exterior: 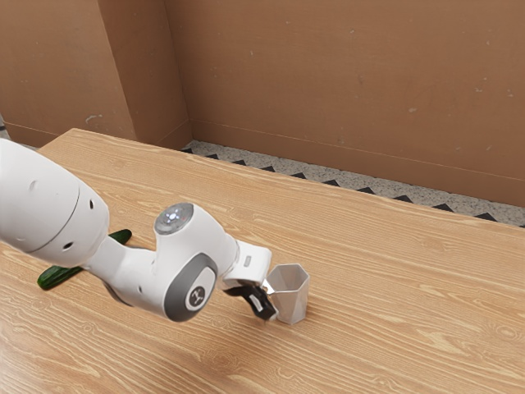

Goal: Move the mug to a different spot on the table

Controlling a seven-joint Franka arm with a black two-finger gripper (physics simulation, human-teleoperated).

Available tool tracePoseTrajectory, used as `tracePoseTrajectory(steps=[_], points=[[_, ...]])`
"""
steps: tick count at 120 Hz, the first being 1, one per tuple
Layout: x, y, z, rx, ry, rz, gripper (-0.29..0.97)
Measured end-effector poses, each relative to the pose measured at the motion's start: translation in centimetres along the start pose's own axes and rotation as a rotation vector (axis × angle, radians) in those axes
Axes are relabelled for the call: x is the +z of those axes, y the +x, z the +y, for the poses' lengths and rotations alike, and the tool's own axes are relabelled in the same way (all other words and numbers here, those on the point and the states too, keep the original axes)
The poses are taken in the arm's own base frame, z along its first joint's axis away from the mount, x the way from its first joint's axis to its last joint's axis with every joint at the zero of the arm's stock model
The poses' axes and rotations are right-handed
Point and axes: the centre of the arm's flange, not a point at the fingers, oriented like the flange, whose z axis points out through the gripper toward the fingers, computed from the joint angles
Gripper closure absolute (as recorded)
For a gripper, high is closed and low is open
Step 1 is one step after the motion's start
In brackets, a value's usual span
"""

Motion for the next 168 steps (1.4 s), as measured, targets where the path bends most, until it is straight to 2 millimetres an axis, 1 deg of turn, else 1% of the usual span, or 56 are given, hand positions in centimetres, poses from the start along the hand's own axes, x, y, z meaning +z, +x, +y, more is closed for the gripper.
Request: tracePoseTrajectory(steps=[26, 46, 62, 70, 78, 97, 112, 122, 134, 146, 168], points=[[-0.1, 0.2, 0.0, 0.004, 0.001, 0.004, 0.53], [-0.2, 0.3, -0.1, 0.007, 0.002, 0.008, 0.56], [-1.0, 0.7, -0.1, 0.012, 0.006, 0.025, 0.59], [-1.7, 1.2, -0.2, 0.014, 0.011, 0.041, 0.64], [-2.5, 1.5, -0.3, 0.014, 0.015, 0.056, 0.66], [-3.5, 1.4, -1.2, 0.003, 0.028, 0.070, 0.68], [-5.4, 0.1, -2.8, -0.025, 0.050, 0.083, 0.69], [-6.5, -1.4, -3.7, -0.044, 0.062, 0.079, 0.70], [-6.8, -3.4, -4.8, -0.070, 0.074, 0.060, 0.70], [-7.4, -5.0, -6.1, -0.095, 0.089, 0.050, 0.70], [-8.5, -7.2, -8.7, -0.134, 0.122, 0.044, 0.70]])
